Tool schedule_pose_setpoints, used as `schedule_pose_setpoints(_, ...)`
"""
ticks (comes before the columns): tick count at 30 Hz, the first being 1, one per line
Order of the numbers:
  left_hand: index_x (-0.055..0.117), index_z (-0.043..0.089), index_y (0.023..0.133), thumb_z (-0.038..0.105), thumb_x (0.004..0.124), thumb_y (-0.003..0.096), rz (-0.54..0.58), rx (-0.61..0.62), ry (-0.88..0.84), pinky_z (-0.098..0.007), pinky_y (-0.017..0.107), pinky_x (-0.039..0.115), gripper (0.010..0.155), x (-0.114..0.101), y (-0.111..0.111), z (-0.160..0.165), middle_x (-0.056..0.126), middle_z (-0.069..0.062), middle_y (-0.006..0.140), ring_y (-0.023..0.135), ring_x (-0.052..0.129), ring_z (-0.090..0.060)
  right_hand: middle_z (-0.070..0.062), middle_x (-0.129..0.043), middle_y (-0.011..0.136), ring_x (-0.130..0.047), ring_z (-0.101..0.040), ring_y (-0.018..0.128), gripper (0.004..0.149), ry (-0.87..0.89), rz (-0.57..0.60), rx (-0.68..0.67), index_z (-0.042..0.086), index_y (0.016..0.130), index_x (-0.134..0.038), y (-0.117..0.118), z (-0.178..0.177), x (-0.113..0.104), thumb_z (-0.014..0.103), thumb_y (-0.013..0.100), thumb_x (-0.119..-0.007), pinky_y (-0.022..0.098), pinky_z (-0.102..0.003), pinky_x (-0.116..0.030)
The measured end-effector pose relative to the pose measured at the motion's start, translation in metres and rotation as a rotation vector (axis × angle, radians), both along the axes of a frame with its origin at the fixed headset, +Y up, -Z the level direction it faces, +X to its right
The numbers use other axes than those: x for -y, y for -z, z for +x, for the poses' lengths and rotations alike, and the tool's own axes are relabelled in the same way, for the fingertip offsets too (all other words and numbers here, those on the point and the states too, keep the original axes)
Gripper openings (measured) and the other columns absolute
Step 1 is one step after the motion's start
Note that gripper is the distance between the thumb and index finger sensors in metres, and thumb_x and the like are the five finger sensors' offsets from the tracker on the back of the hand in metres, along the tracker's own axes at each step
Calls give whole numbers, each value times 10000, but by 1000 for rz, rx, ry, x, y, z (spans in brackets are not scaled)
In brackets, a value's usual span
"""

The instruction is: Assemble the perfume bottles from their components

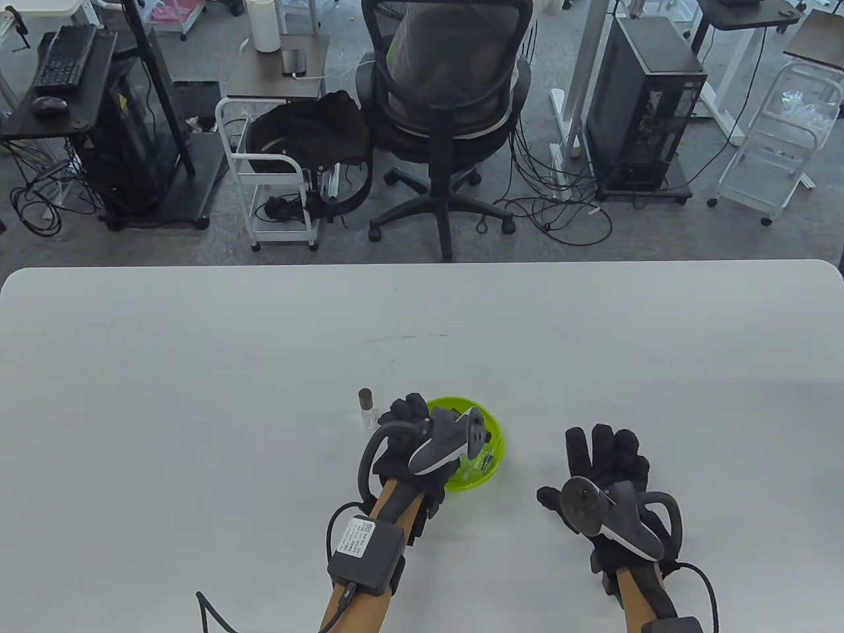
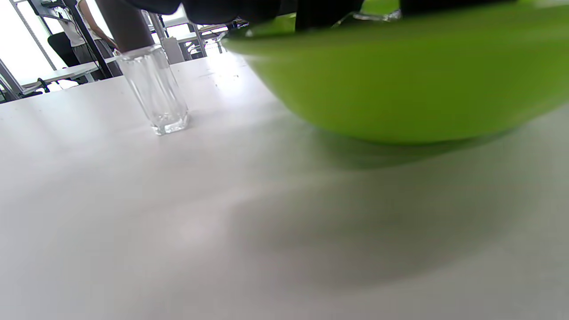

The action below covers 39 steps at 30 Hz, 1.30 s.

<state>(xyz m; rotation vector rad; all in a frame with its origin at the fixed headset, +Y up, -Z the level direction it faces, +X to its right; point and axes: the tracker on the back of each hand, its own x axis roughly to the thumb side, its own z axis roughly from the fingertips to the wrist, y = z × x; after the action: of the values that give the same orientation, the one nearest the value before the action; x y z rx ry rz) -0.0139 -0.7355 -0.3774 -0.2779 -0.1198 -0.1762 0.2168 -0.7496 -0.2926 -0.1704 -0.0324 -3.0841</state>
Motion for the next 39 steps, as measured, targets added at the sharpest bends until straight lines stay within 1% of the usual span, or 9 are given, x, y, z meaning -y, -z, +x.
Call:
schedule_pose_setpoints(4, 614, 262, 1114, 633, 669, 512, -14, -23, -21, -599, 815, 502, 709, 1, 1, -2, 343, -217, 1242, 1110, 480, -500, -388, -174, 1183, -222, -707, 1044, 951, -9, -1, -2, 113, 1166, -95, 0, -1, 0, 681, 530, -516, 725, -793, -402)
schedule_pose_setpoints(11, 635, 239, 1086, 638, 666, 508, 13, -29, -70, -594, 815, 506, 703, 3, 1, -6, 352, -219, 1236, 1106, 484, -500, -389, -172, 1183, -224, -706, 1044, 947, -11, 1, -3, 109, 1166, -96, -1, -1, 1, 677, 534, -515, 725, -791, -405)
schedule_pose_setpoints(17, 689, 227, 1049, 652, 694, 504, 57, -21, -123, -589, 811, 516, 691, 4, 1, -10, 400, -215, 1229, 1096, 517, -494, -388, -173, 1183, -224, -704, 1046, 946, -8, 2, -5, 110, 1165, -97, -1, -1, 1, 678, 533, -512, 726, -790, -406)
schedule_pose_setpoints(23, 789, 165, 967, 658, 730, 489, 183, 33, -143, -590, 790, 569, 690, 7, -4, -12, 533, -228, 1194, 1053, 619, -522, -384, -174, 1184, -229, -700, 1049, 947, -2, 2, -6, 110, 1164, -97, -1, -1, 1, 683, 531, -506, 727, -788, -409)
schedule_pose_setpoints(25, 772, 158, 968, 655, 732, 485, 235, 56, -116, -588, 780, 600, 694, 7, -6, -12, 588, -226, 1172, 1037, 657, -531, -384, -176, 1184, -231, -701, 1049, 949, 0, 2, -6, 110, 1164, -96, -1, -1, 1, 684, 530, -506, 727, -788, -409)
schedule_pose_setpoints(29, 767, 146, 962, 678, 716, 455, 341, 101, -155, -556, 755, 669, 737, -4, -12, -17, 682, -221, 1115, 982, 755, -510, -382, -175, 1185, -230, -700, 1051, 950, 6, 3, -5, 111, 1163, -94, -1, 0, 1, 687, 529, -503, 729, -787, -409)
schedule_pose_setpoints(33, 781, 154, 937, 697, 713, 437, 421, 149, -233, -441, 653, 807, 742, -19, -19, -25, 818, -192, 1003, 819, 954, -371, -383, -175, 1185, -234, -698, 1052, 951, 8, 3, -5, 109, 1163, -93, -1, 0, 1, 689, 528, -500, 728, -787, -413)
schedule_pose_setpoints(37, 764, 175, 934, 701, 714, 431, 512, 194, -292, -374, 567, 866, 729, -33, -33, -36, 905, -161, 901, 699, 1032, -293, -381, -178, 1185, -236, -700, 1050, 950, 12, 6, -10, 110, 1162, -93, -1, -1, 1, 691, 527, -496, 728, -787, -412)
schedule_pose_setpoints(39, 723, 178, 946, 697, 717, 432, 542, 209, -307, -337, 511, 893, 730, -38, -41, -41, 967, -99, 811, 616, 1070, -238, -382, -178, 1185, -238, -699, 1051, 952, 17, 9, -15, 108, 1162, -93, -1, -1, 2, 692, 527, -494, 727, -787, -414)
